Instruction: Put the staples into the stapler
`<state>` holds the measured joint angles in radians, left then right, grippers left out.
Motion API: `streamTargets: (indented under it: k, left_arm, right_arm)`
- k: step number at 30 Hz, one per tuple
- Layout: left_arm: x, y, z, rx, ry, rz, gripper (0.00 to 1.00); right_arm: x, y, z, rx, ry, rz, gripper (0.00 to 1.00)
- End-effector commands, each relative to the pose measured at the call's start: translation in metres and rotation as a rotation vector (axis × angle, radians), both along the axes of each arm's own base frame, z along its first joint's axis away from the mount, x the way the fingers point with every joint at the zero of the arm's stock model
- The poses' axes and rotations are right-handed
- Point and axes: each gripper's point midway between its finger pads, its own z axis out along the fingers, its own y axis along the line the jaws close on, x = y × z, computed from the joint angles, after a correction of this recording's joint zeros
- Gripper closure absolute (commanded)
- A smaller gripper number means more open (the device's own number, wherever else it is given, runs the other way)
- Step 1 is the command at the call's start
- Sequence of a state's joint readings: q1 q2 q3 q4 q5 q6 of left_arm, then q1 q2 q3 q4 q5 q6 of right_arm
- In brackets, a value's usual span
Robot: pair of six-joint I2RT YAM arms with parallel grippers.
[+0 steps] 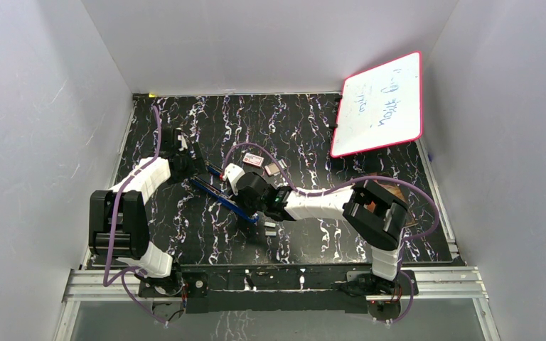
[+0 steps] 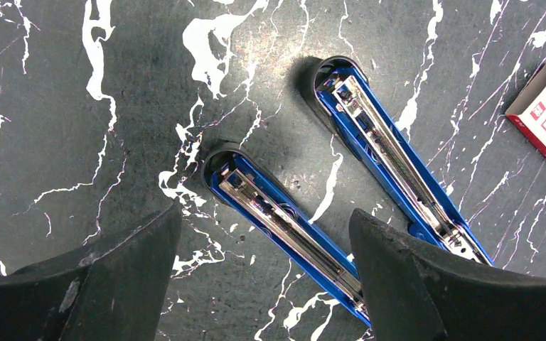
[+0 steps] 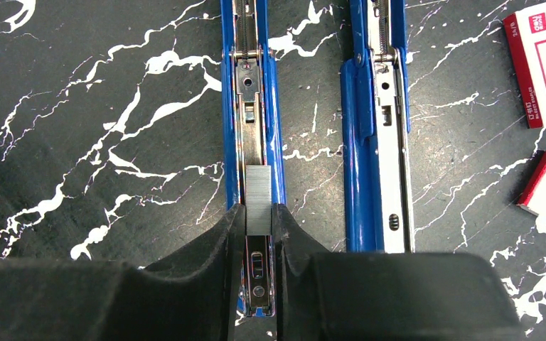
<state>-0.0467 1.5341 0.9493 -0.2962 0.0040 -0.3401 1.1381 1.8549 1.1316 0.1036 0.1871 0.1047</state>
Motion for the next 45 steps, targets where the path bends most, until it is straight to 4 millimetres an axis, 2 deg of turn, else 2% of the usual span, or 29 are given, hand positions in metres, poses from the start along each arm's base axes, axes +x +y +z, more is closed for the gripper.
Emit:
streamTargets:
  k: [1,11,21,24,29,34,45]
  left_arm:
    - [0.005,0.001,0.007,-0.006,-0.004,-0.004,0.14]
    - [0.005,0.0,0.007,-0.008,-0.001,-0.005,0.14]
    - [0.005,0.001,0.008,-0.009,-0.004,-0.005,0.14]
    - [0.005,0.001,0.008,-0.009,-0.003,-0.004,0.14]
    - [0.005,0.001,0.008,-0.008,-0.004,-0.004,0.14]
    - [0.005,0.001,0.007,-0.008,-0.002,-0.004,0.14]
    - [0.005,0.001,0.007,-0.009,-0.001,-0.006,0.14]
  right_arm:
    - [0.005,0.006,0.009,0.02,-0.002,-0.009,0.71]
    - [0.005,0.006,0.013,0.028,-0.004,-0.01,0.68]
    - [0.011,0.008,0.049,0.112,-0.064,-0.027,0.66]
    - [0.012,0.008,0.053,0.114,-0.065,-0.032,0.66]
    - [0.014,0.006,0.051,0.127,-0.018,-0.044,0.66]
    - [0.018,0.002,0.038,0.126,0.067,-0.049,0.66]
    - [0.012,0.007,0.027,0.144,0.158,-0.009,0.67]
